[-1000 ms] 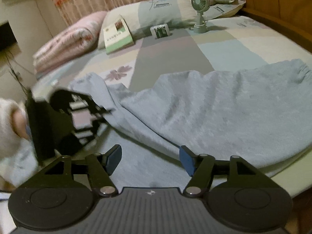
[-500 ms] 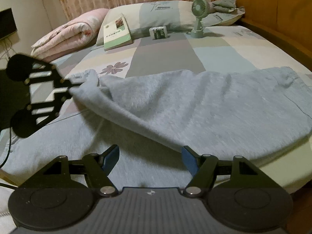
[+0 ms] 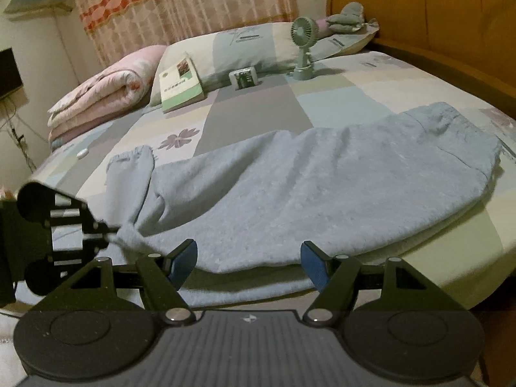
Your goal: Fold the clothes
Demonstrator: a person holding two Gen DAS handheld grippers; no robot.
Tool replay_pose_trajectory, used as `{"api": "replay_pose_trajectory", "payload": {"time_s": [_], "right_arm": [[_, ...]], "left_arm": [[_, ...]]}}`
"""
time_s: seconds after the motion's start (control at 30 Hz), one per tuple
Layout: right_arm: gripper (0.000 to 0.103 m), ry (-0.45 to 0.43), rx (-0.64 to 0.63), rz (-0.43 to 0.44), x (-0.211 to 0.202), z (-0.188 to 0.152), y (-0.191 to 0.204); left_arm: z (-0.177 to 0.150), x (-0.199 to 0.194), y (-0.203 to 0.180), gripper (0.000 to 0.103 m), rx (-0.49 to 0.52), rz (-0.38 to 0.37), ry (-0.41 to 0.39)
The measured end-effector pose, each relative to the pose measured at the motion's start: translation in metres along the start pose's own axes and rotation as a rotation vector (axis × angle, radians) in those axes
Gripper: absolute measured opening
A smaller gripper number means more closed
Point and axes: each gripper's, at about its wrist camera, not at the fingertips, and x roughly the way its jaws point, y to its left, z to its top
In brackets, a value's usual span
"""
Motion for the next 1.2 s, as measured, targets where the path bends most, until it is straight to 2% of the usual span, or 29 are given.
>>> {"api": "replay_pose_trajectory", "payload": {"time_s": [0.1,0.2,0.23,0.27,0.3,0.37,0.47,0.53,0.57,0.73,0.87,0.93,1.0,1.07,1.2], "right_arm": [[0.075,-0.005,0.016,0.003,-0.002,-0.001,-0.003],[0.075,-0.002,0.043,0.012,-0.003,-0.003,-0.007],[0.075,0.006,0.07,0.026,-0.002,-0.003,-0.01],[0.075,0.014,0.099,0.042,0.0,-0.004,-0.014],[0.075,0.019,0.127,0.057,0.001,-0.004,-0.018],[0.075,0.034,0.197,0.088,0.004,-0.005,-0.028],[0.075,0.049,0.32,0.137,0.011,-0.006,-0.047],[0.075,0.061,0.418,0.173,0.02,-0.007,-0.061],[0.075,0.072,0.46,0.179,0.024,-0.008,-0.068],[0.075,0.108,0.628,0.186,0.043,-0.015,-0.091],[0.073,0.077,0.654,0.185,0.044,-0.014,-0.094],[0.059,0.078,0.651,0.149,0.047,-0.014,-0.094],[0.025,0.077,0.641,0.112,0.049,-0.015,-0.095],[0.011,0.076,0.632,0.077,0.05,-0.016,-0.097],[0.007,0.039,0.603,0.072,0.041,-0.015,-0.097]], "left_arm": [[-0.005,0.0,-0.001,0.003,-0.061,-0.052,-0.003],[-0.01,-0.003,0.004,0.004,-0.12,-0.069,-0.01],[-0.012,-0.005,0.007,0.005,-0.14,-0.076,-0.014],[-0.013,-0.007,0.012,0.012,-0.156,-0.082,-0.022],[-0.015,-0.011,0.016,0.014,-0.169,-0.097,-0.037],[-0.019,-0.021,0.023,0.014,-0.183,-0.124,-0.073],[-0.021,-0.028,0.03,0.02,-0.178,-0.119,-0.119],[-0.017,-0.023,0.03,0.033,-0.161,-0.111,-0.134],[-0.014,-0.02,0.03,0.035,-0.145,-0.117,-0.142],[0.002,-0.009,0.026,0.036,-0.041,-0.165,-0.193],[0.008,0.004,0.036,0.033,-0.058,-0.229,-0.206],[0.007,-0.005,0.027,0.007,-0.092,-0.286,-0.208],[0.006,-0.009,0.027,0.004,-0.121,-0.316,-0.215],[0.004,-0.012,0.031,0.003,-0.15,-0.341,-0.225],[0.004,-0.02,0.041,0.002,-0.176,-0.351,-0.247]]}}
